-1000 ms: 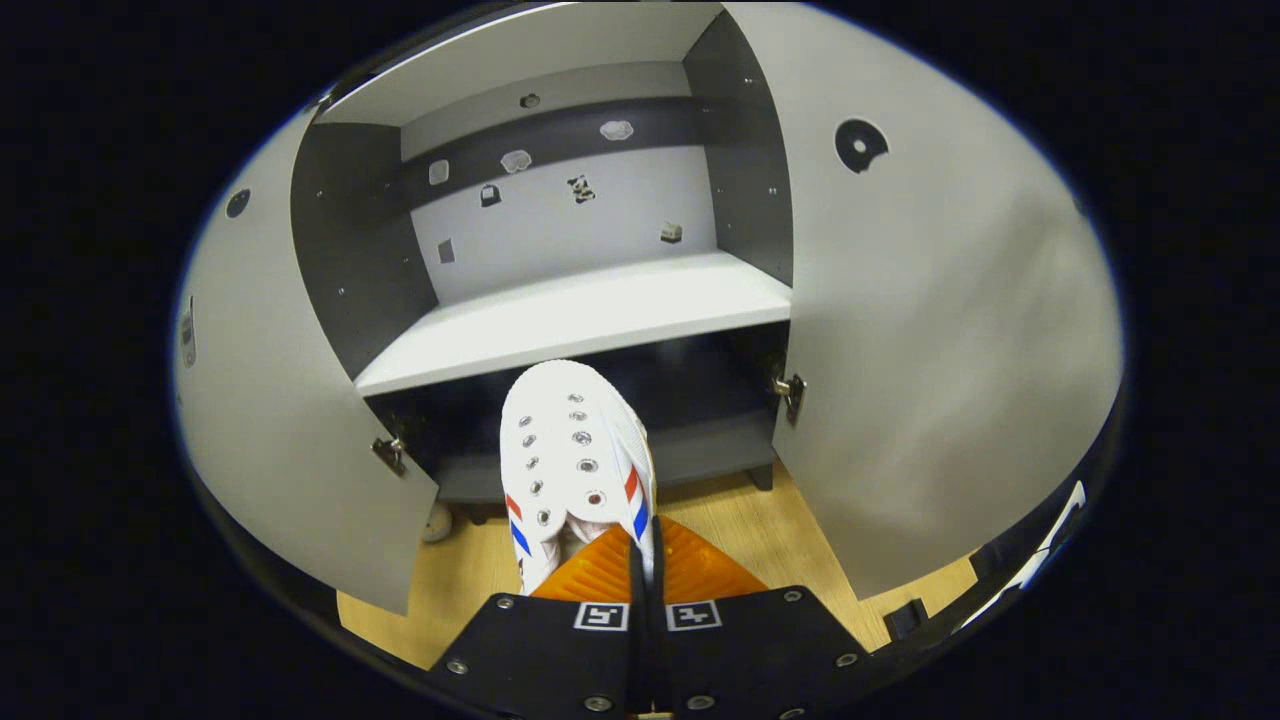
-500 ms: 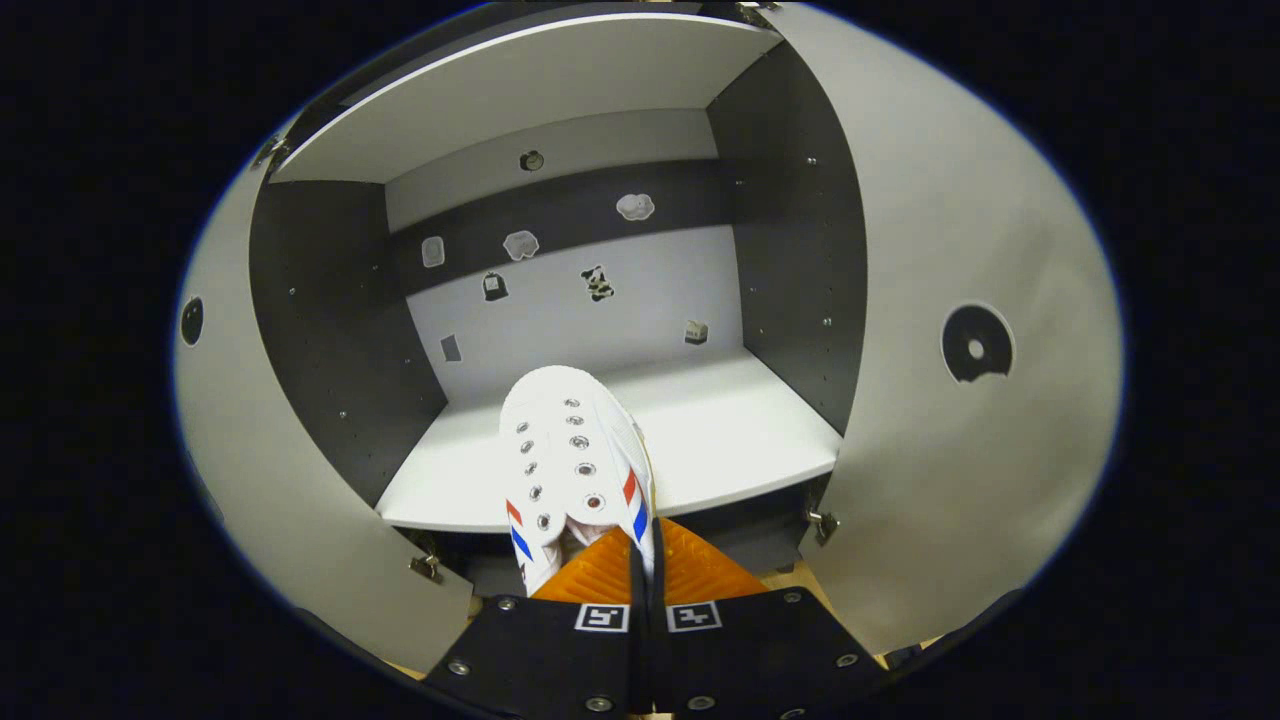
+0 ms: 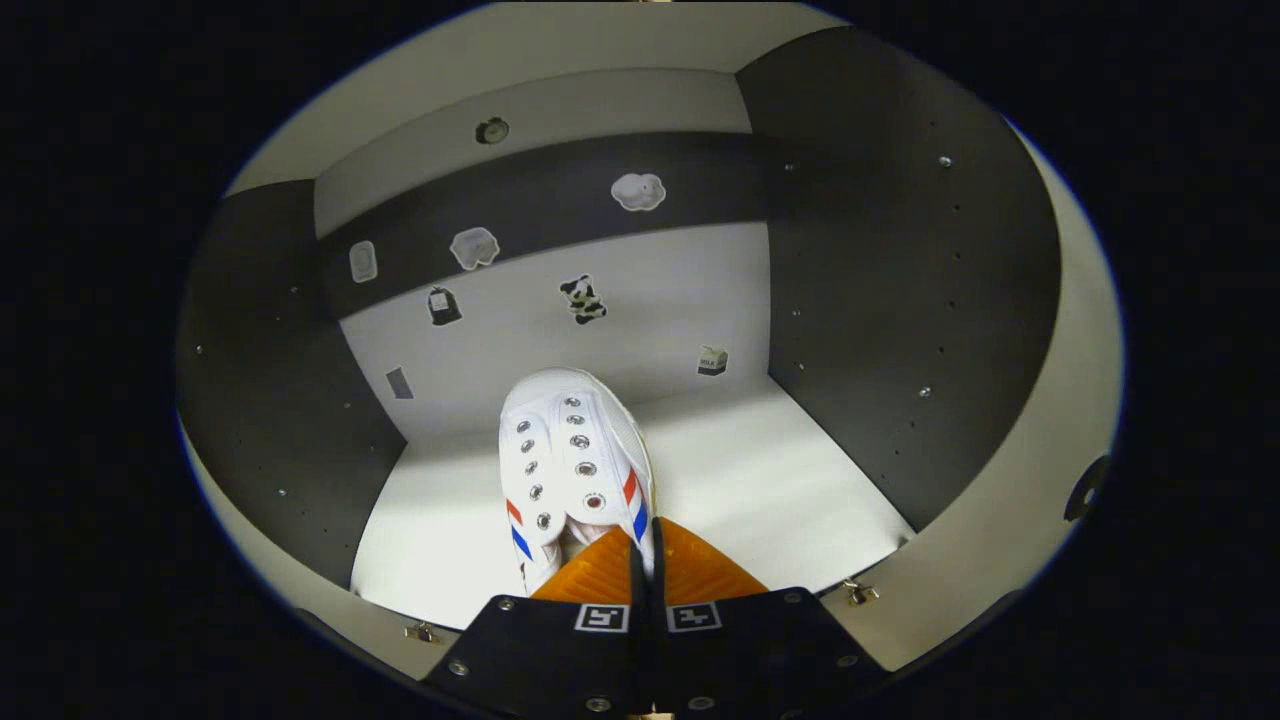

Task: Grab one shoe with the right hand and put it into the shoe cabinet, grab the other shoe with the left hand and put it into the shoe cabinet; then close the right door with the right hand and the left door with the left hand.

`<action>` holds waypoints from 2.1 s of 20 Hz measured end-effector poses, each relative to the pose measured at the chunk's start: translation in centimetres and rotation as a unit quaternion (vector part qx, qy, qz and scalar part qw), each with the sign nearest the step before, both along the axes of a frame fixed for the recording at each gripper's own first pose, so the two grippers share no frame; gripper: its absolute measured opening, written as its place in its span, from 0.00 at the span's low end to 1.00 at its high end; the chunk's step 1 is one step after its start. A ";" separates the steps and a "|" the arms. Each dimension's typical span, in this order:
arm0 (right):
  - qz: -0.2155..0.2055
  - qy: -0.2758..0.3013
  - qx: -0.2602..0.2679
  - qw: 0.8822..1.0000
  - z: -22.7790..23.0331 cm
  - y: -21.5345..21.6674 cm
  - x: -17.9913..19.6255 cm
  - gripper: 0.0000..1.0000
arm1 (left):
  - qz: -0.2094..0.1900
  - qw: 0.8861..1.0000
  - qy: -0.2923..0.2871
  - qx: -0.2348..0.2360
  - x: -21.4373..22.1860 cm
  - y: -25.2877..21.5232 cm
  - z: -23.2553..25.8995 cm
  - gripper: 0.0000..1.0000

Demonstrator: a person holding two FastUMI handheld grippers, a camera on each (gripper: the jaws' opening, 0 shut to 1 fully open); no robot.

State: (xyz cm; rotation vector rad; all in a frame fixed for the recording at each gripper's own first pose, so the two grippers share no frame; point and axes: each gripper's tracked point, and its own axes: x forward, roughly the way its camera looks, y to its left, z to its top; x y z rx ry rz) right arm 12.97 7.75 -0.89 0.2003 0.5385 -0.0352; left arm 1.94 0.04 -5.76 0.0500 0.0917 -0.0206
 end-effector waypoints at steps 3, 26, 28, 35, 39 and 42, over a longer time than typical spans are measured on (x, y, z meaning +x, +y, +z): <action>-0.012 0.030 0.008 0.999 -2.3 0.0 2.1 0.00 | 0.001 1.000 0.005 0.003 0.1 0.0 -0.6 0.96; 0.047 -0.149 -0.038 0.987 5.2 -2.0 -11.8 0.76 | -0.012 0.998 0.055 -0.013 -2.3 -3.2 -5.7 0.96; 0.050 -0.162 -0.040 0.985 5.1 -2.5 -14.6 0.83 | -0.016 0.998 0.063 -0.021 -3.1 -3.9 -6.4 0.96; 0.061 -0.184 -0.053 0.980 4.3 -5.3 -23.4 0.93 | -0.031 0.993 0.113 -0.035 -5.0 -5.5 -11.0 0.99; 0.068 -0.194 -0.056 0.977 4.0 -6.8 -26.9 0.93 | -0.044 0.985 0.164 -0.035 -5.5 -7.0 -16.3 0.97; 0.061 -0.199 -0.061 0.976 3.7 -8.6 -28.7 0.93 | -0.049 0.976 0.208 -0.033 -5.8 -7.9 -21.4 0.97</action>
